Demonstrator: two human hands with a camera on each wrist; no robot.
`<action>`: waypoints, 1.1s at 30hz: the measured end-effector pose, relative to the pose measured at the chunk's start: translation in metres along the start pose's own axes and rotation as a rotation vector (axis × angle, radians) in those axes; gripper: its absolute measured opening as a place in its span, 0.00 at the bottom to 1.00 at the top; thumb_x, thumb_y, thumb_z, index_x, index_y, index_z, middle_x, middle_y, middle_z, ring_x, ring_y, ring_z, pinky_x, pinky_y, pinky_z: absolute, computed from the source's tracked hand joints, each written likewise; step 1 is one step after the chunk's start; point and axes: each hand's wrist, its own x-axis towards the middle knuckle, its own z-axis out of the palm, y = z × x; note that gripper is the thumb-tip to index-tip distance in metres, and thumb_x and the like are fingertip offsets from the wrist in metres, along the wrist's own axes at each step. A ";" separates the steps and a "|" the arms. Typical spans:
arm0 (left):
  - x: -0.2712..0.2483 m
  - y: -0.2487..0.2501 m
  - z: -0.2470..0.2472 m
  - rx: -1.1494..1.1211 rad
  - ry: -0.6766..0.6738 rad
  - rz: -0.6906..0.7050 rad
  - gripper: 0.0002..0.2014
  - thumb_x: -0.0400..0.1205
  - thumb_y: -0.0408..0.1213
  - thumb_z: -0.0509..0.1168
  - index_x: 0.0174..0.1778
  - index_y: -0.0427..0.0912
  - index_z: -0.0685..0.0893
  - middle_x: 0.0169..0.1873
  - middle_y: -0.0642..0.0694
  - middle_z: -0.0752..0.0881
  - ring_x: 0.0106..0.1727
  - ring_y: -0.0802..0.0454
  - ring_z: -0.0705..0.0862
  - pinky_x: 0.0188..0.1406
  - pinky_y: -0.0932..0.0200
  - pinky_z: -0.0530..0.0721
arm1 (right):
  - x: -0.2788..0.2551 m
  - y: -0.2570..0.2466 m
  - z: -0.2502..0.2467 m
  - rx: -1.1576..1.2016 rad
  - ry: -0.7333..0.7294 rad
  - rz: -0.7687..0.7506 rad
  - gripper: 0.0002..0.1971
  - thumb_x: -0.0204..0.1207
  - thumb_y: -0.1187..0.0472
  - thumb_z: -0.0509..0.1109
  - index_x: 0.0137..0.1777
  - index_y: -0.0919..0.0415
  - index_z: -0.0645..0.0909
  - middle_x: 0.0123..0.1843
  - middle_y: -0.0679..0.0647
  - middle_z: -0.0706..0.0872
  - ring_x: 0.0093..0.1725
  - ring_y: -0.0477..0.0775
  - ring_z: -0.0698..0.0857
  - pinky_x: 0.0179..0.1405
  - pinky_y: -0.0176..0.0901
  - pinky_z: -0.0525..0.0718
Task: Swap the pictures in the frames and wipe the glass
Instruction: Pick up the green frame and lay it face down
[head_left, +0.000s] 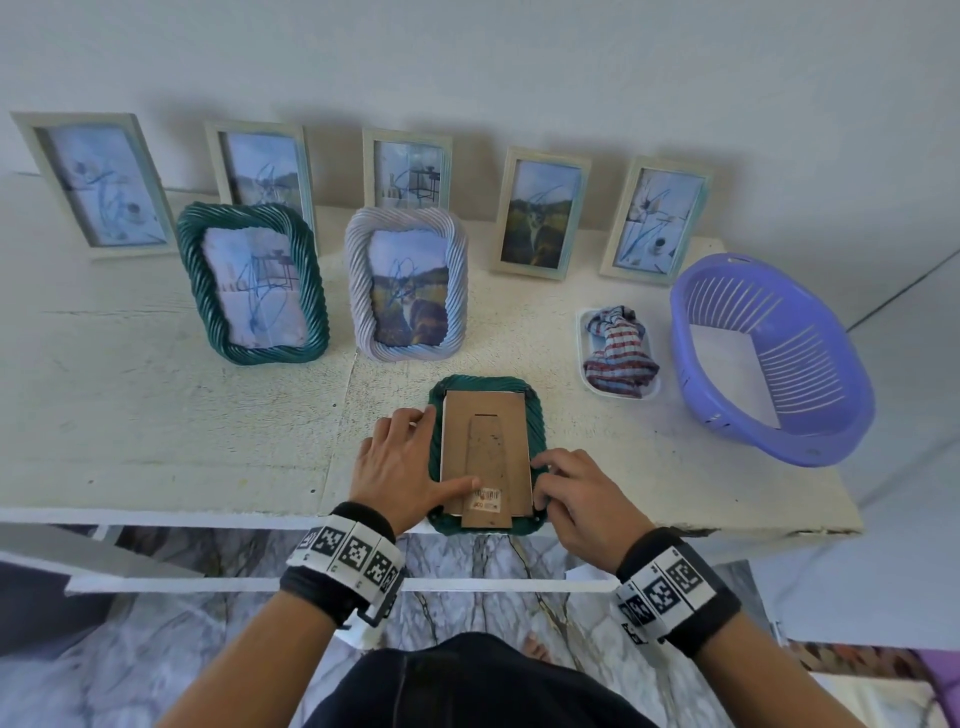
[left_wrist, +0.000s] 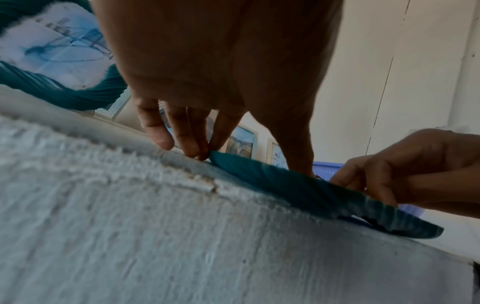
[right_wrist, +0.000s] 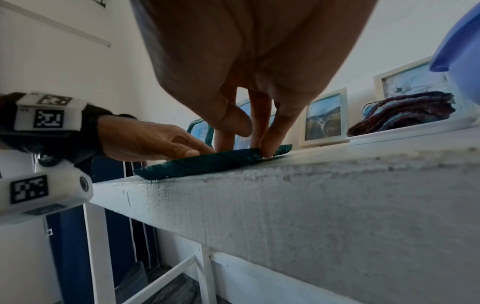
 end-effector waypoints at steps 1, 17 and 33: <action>0.000 0.000 0.000 -0.002 0.004 0.001 0.51 0.67 0.75 0.65 0.81 0.49 0.60 0.70 0.49 0.68 0.71 0.48 0.67 0.71 0.49 0.69 | 0.001 -0.002 0.000 -0.018 0.004 0.016 0.09 0.74 0.65 0.58 0.39 0.61 0.80 0.56 0.57 0.81 0.49 0.56 0.74 0.47 0.46 0.78; -0.007 -0.038 0.002 -0.104 -0.140 0.228 0.62 0.61 0.86 0.43 0.86 0.46 0.50 0.81 0.50 0.58 0.79 0.50 0.56 0.78 0.49 0.60 | 0.011 -0.026 0.012 -0.133 0.086 0.165 0.26 0.72 0.59 0.49 0.63 0.50 0.84 0.49 0.56 0.78 0.44 0.58 0.74 0.42 0.49 0.82; -0.014 -0.062 0.012 -0.173 -0.061 0.426 0.34 0.80 0.64 0.54 0.82 0.55 0.64 0.84 0.55 0.54 0.81 0.52 0.57 0.77 0.48 0.61 | 0.039 -0.061 0.016 -0.329 0.065 0.253 0.26 0.72 0.36 0.60 0.52 0.60 0.78 0.48 0.58 0.78 0.46 0.59 0.77 0.39 0.49 0.79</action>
